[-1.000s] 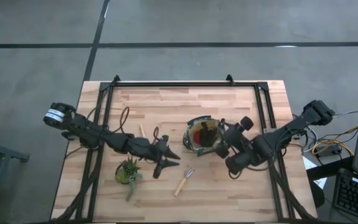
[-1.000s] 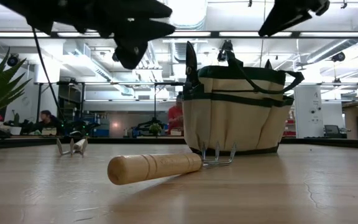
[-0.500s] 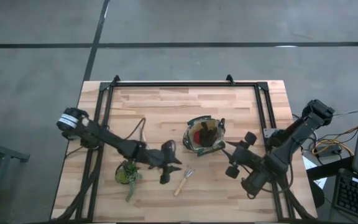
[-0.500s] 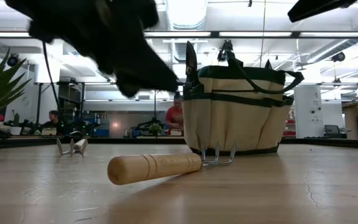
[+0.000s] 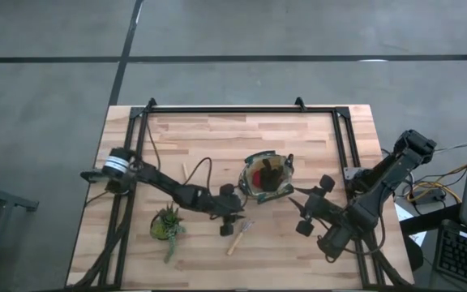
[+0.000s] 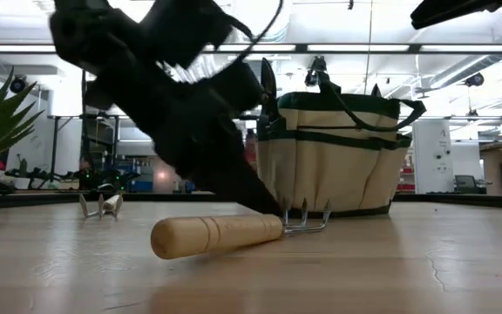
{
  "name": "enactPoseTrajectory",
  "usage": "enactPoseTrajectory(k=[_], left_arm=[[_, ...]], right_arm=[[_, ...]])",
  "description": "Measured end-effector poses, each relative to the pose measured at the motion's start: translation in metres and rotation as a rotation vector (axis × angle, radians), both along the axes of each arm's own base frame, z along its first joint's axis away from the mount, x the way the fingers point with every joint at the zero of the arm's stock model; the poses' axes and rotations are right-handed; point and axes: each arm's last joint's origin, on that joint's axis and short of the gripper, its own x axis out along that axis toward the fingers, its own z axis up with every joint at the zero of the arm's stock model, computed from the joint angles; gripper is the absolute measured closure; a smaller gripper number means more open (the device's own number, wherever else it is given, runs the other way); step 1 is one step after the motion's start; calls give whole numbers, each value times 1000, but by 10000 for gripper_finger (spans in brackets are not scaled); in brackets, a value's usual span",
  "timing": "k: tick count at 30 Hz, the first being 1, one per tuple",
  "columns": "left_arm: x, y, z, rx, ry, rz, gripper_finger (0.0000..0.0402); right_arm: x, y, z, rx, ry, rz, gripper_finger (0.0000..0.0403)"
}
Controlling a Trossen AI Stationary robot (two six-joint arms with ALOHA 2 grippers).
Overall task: Pick & Place Garden tools in Gardening bag
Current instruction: Put the bottom brown hand rake into the green gardening bag
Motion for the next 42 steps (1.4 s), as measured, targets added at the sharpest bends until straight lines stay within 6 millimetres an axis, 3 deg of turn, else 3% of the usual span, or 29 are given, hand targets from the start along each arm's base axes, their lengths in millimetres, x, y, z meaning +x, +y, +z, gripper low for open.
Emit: enactPoseTrajectory(k=[5,13,20,27,31,36,42], left_arm=[[12,-3,-3,18,-7,-13,280],[11,-3,-1,49,-1,-67,280],[4,-12,2,-96,74,-140,280],[-10,-29,3,-111,178,-155,280],[-13,-38,5,-228,196,-160,280],[-15,-50,8,-421,232,-308,280],[-8,-47,16,-328,152,-271,280]], right_arm=[[1,0,0,-6,-15,-3,252],[1,0,0,-1,-20,-6,264],[0,0,-1,-4,-17,-6,257],[1,1,-2,7,-28,-7,258],[1,0,-3,6,-27,-8,265],[1,0,-3,4,-27,-7,271],[1,0,-3,-1,-25,-4,265]])
